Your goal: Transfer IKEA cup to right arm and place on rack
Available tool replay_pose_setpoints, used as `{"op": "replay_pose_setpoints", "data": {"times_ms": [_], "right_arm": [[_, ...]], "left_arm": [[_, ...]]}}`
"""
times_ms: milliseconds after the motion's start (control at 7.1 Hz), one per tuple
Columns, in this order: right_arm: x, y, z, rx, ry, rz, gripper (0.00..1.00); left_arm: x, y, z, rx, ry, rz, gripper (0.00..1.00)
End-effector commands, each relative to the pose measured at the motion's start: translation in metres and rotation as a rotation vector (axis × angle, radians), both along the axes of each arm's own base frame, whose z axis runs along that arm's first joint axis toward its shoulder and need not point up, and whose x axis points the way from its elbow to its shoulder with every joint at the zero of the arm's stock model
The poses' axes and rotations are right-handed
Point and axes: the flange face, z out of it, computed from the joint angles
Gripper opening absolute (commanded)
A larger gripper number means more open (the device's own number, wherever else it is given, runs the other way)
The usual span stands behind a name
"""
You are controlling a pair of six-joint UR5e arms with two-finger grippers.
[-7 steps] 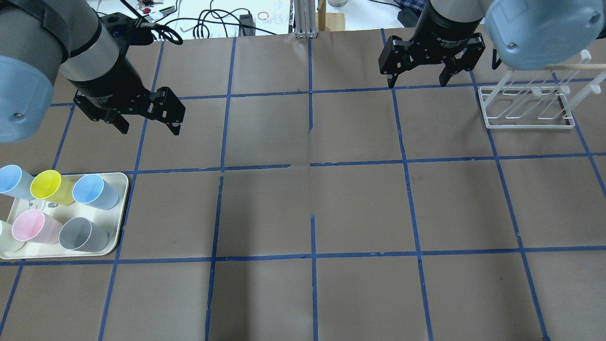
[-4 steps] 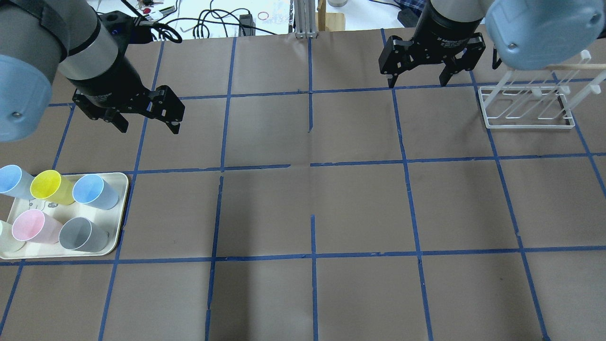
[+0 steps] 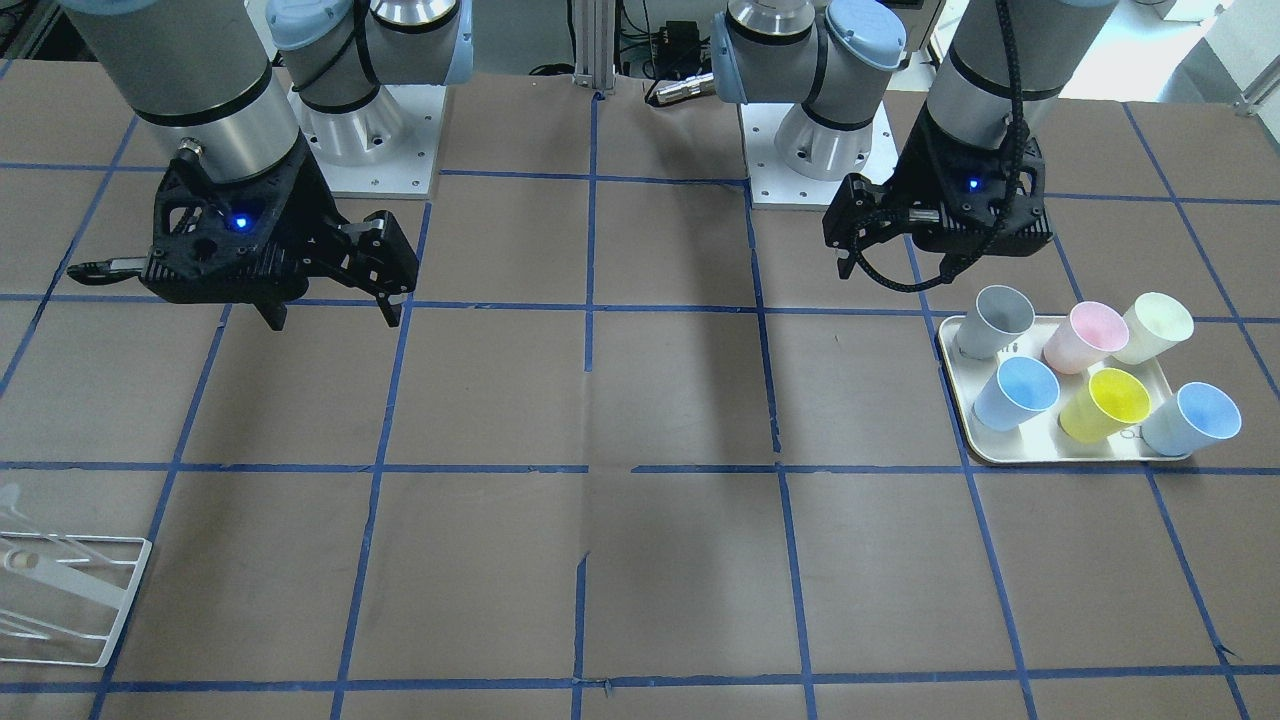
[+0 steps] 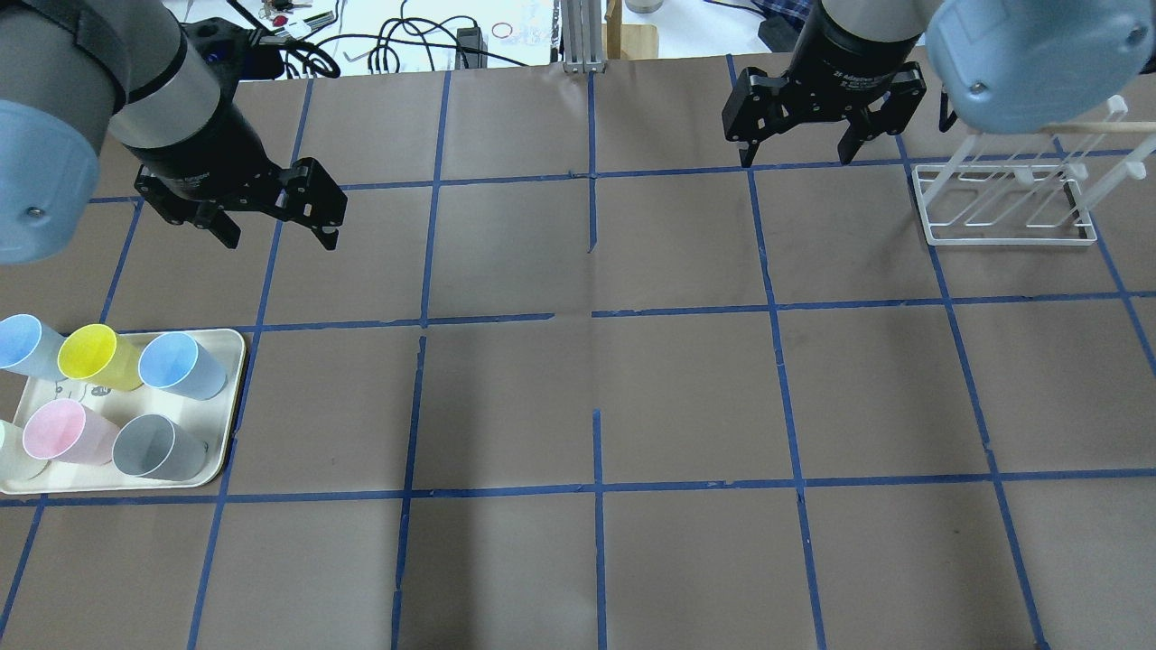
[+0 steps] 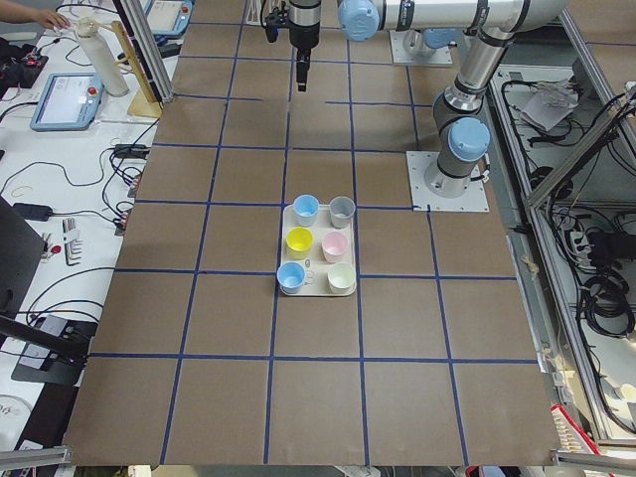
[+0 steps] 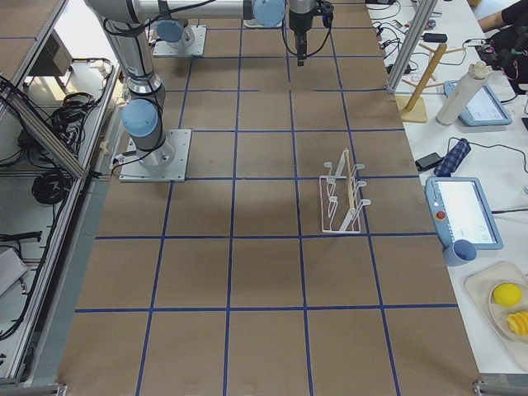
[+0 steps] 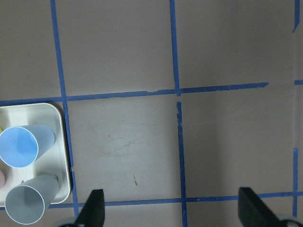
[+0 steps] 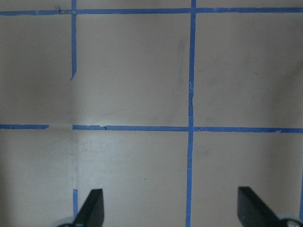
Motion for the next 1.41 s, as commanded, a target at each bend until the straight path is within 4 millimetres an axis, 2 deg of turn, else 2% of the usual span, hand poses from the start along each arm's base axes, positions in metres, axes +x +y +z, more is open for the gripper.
{"op": "replay_pose_setpoints", "data": {"times_ms": [0,282,423,564,846,1128,1268], "right_arm": [[0.000,0.000,0.001,-0.001,0.000,0.000,1.00],[0.000,0.000,0.000,0.001,0.000,0.000,1.00],[0.000,0.000,0.001,-0.001,0.000,-0.001,1.00],[0.000,0.000,0.001,-0.001,0.000,-0.001,1.00],[0.000,0.000,0.000,0.001,0.000,-0.001,1.00],[0.000,0.000,0.000,0.001,0.000,0.000,1.00],[0.000,0.001,0.000,0.001,0.000,0.000,1.00]], "left_arm": [[0.002,-0.005,-0.011,0.020,-0.007,-0.017,1.00],[0.004,-0.009,-0.017,0.034,-0.010,-0.014,1.00],[0.014,-0.015,-0.021,0.040,-0.005,0.006,1.00],[0.040,-0.022,-0.018,0.035,-0.005,-0.014,1.00],[0.110,-0.036,-0.032,0.020,-0.013,-0.127,1.00],[0.185,-0.041,-0.057,0.043,0.001,-0.262,1.00],[0.228,-0.047,-0.077,0.015,-0.016,-0.335,1.00]]}}
